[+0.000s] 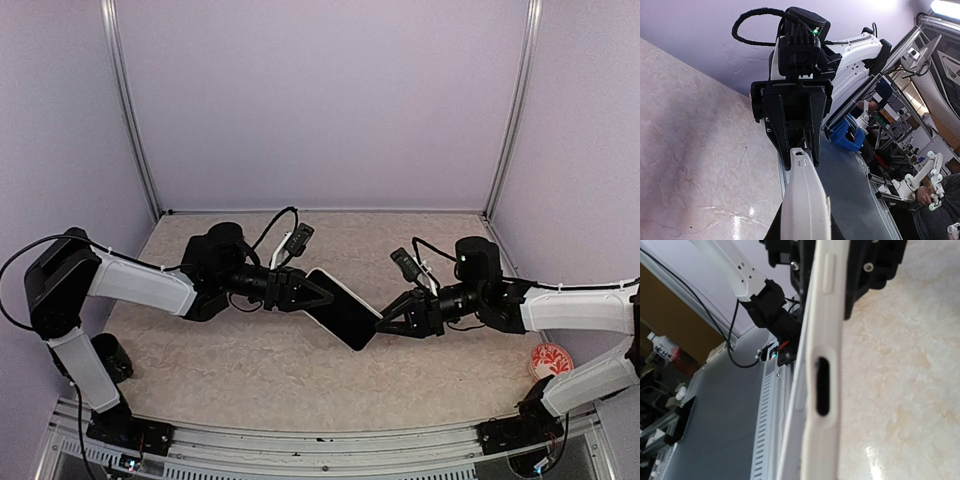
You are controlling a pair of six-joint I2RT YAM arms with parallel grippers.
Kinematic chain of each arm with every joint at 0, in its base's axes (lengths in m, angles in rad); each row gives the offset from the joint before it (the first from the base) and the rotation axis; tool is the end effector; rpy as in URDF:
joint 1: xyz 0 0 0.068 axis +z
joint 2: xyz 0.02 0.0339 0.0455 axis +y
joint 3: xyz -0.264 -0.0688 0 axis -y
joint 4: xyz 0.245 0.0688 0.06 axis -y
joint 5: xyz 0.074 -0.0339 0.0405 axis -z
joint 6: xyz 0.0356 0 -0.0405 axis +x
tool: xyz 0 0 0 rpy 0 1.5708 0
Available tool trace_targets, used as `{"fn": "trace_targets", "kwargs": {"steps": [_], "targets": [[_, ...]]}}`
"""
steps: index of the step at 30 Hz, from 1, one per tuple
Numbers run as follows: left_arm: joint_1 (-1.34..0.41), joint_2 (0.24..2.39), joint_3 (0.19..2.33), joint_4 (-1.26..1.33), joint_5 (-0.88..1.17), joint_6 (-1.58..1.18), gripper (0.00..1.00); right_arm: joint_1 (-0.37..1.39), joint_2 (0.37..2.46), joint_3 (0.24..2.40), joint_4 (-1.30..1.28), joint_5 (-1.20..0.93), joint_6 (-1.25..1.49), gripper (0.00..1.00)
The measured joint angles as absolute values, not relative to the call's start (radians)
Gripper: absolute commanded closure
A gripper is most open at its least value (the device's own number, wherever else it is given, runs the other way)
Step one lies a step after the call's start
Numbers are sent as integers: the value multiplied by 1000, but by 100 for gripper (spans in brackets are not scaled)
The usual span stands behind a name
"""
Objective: Put the phone into the phone case
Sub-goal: Press the phone with the phone case at the bottom corners of the phone case.
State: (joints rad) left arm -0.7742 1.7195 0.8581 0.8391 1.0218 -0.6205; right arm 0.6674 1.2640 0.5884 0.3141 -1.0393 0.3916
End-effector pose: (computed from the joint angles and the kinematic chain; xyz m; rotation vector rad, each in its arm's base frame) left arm 0.2339 -0.2712 0.2257 1.0623 1.6274 -1.8025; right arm 0.1813 0.1820 0.2262 -1.0451 1.8494 1.6649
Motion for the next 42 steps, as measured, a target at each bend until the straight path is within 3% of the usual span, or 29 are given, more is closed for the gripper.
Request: {"fn": "trace_targets", "kwargs": {"steps": [10, 16, 24, 27, 34, 42], "targets": [[-775, 1730, 858, 847, 1024, -627, 92, 667, 1289, 585, 342, -1053, 429, 100], [-772, 1745, 859, 853, 1019, -632, 83, 666, 1296, 585, 327, -1028, 435, 100], [-777, 1757, 859, 860, 987, -638, 81, 668, 1295, 587, 287, -956, 406, 100], [-777, 1758, 859, 860, 982, -639, 82, 668, 1292, 587, 281, -941, 401, 100], [-776, 1759, 859, 859, 967, -638, 99, 670, 1288, 587, 280, -928, 398, 100], [-776, 1761, 859, 860, 964, -640, 100, 670, 1288, 587, 279, -922, 399, 99]]}}
